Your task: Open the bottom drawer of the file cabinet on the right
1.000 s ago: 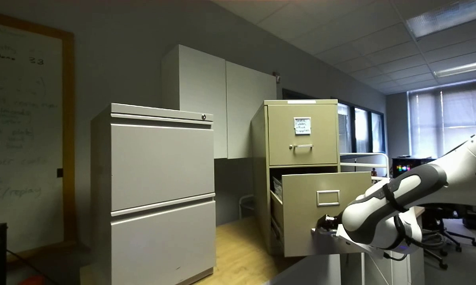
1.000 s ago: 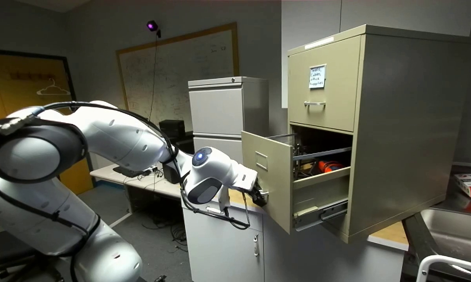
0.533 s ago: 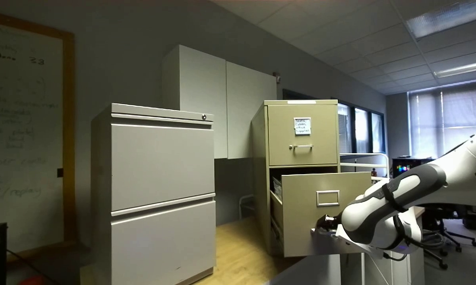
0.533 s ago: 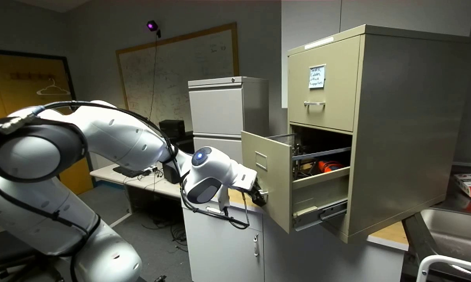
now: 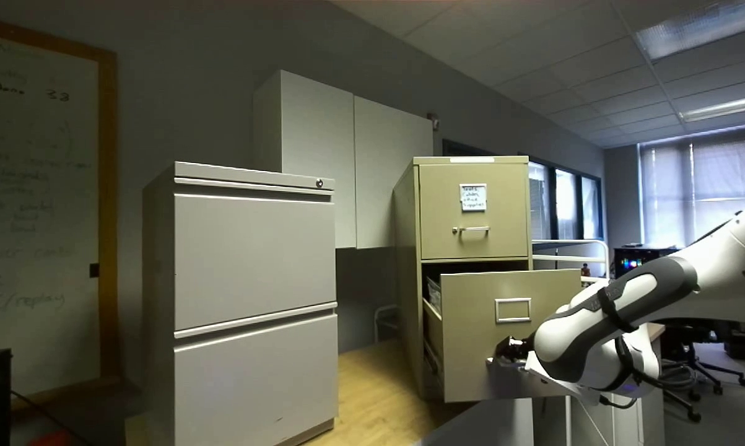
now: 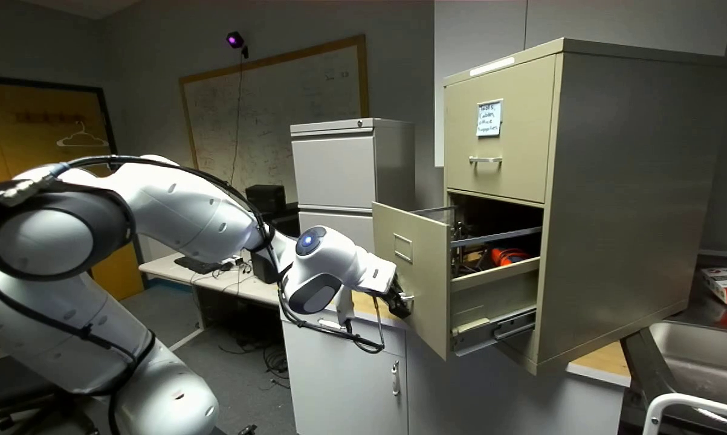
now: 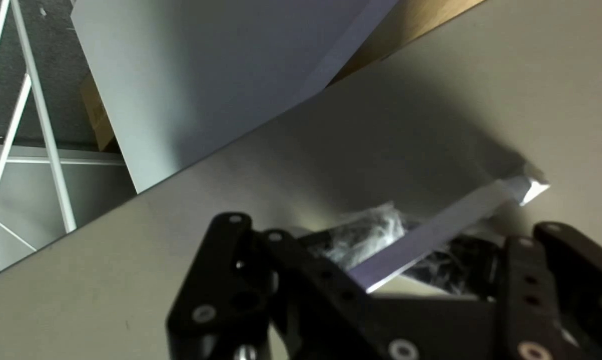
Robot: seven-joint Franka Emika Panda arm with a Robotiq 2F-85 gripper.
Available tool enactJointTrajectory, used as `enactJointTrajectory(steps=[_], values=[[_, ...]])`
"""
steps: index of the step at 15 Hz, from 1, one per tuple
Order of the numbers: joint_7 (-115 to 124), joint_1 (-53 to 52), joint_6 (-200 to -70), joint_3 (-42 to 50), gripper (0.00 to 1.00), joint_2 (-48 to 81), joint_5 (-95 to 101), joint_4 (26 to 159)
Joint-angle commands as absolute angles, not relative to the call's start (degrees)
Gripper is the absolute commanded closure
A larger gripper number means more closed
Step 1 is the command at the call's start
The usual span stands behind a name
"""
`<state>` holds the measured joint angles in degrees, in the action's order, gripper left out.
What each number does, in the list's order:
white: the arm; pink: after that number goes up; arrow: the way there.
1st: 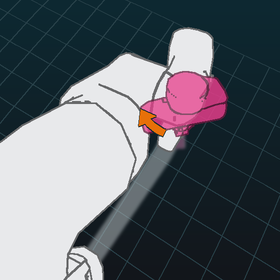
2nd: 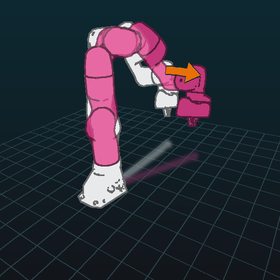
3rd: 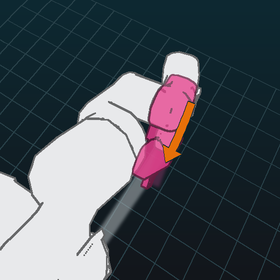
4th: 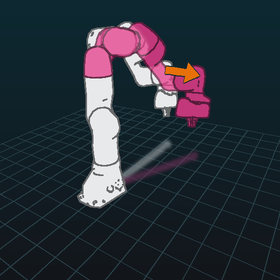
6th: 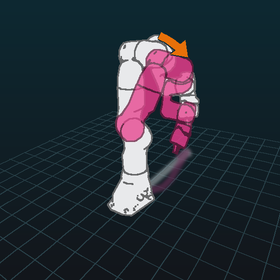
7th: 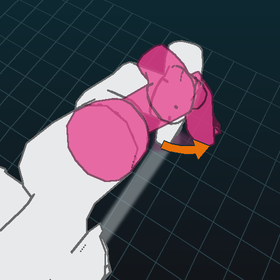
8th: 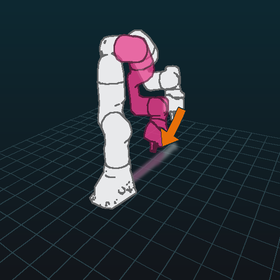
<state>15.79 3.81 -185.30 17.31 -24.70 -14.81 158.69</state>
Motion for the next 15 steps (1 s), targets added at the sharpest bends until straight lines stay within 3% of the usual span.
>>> enactJointTrajectory(steps=[1, 3, 5, 12, 15], values=[[16.43, 3.18, -179.77, 12.10, 1.00, -25.07, -15.73, 160.46], [16.46, 3.50, -179.81, 11.75, 1.00, -25.06, -15.79, 160.48], [16.48, 3.93, -179.82, 11.30, 0.77, -24.93, -15.81, 160.45], [17.44, 11.10, -174.83, 3.73, 0.26, -28.78, -15.37, 163.61], [18.66, 19.26, -168.62, -2.91, 0.03, -28.87, -14.03, 161.32]])
